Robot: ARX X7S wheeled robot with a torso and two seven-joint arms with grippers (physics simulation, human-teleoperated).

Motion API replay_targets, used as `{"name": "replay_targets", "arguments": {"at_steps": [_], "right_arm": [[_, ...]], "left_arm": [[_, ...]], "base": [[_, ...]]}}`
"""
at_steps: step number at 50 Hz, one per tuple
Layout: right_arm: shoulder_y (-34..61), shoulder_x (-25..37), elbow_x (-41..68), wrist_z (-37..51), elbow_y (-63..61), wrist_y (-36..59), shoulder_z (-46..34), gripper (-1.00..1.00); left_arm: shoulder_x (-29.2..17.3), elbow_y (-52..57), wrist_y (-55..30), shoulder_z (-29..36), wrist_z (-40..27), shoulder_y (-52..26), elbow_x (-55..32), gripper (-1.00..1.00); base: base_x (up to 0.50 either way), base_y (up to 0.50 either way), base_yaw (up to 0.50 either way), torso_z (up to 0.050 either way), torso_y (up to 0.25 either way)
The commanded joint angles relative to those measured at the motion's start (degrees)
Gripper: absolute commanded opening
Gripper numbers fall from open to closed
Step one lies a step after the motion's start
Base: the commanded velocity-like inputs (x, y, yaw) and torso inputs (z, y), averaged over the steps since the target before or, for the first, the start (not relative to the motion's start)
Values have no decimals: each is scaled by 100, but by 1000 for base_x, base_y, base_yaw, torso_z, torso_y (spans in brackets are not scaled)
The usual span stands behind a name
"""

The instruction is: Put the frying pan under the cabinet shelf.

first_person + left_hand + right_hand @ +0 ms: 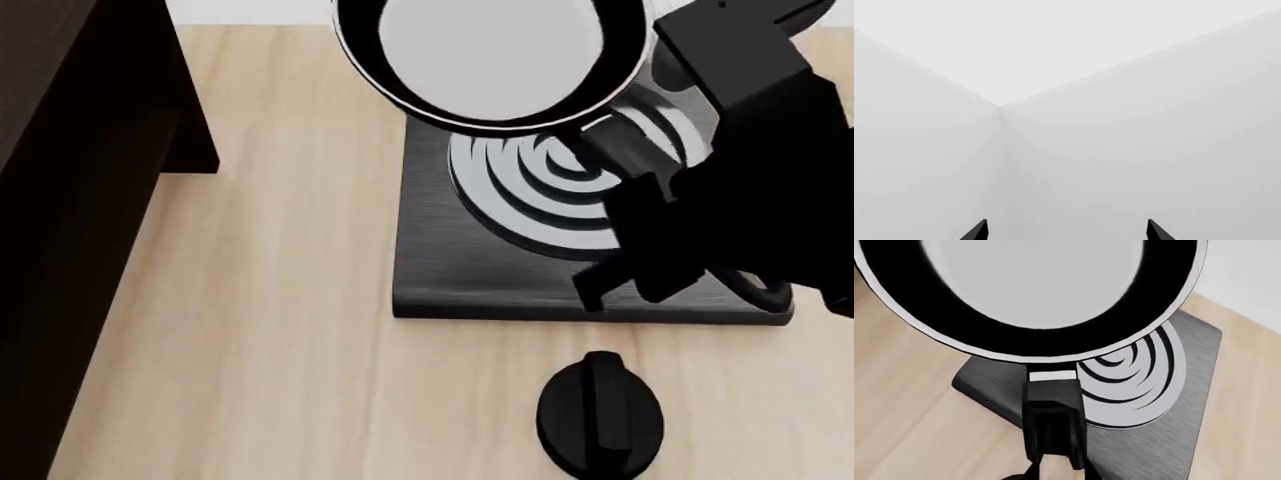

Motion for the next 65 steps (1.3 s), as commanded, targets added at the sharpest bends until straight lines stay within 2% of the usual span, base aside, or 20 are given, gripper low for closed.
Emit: {"name": "replay_targets", "arguments": {"at_steps": [1, 14, 42, 56, 65], "right_arm": [[64, 65, -66, 50, -433, 0, 264, -100], [4, 125, 34, 80, -834, 93, 239, -100], [530, 149, -196, -171, -1453, 880, 42, -100], [712, -65, -436, -474, -1719, 1151, -104, -100], [766, -227, -701, -724, -1815, 1261, -258, -100]], "left_arm": [[34, 15, 11, -140, 52, 204, 96, 100], [22, 26, 7, -361, 108, 454, 145, 100], [137, 26, -54, -538, 157, 558, 172, 100], [205, 34, -175, -777, 177, 670, 114, 100], [422, 36, -482, -1093, 175, 646, -77, 100]], "base": [[0, 0, 0, 0, 0], [0, 0, 0, 0, 2], [0, 0, 0, 1, 1], [0, 0, 0, 0, 1], [0, 0, 0, 1, 2]]}}
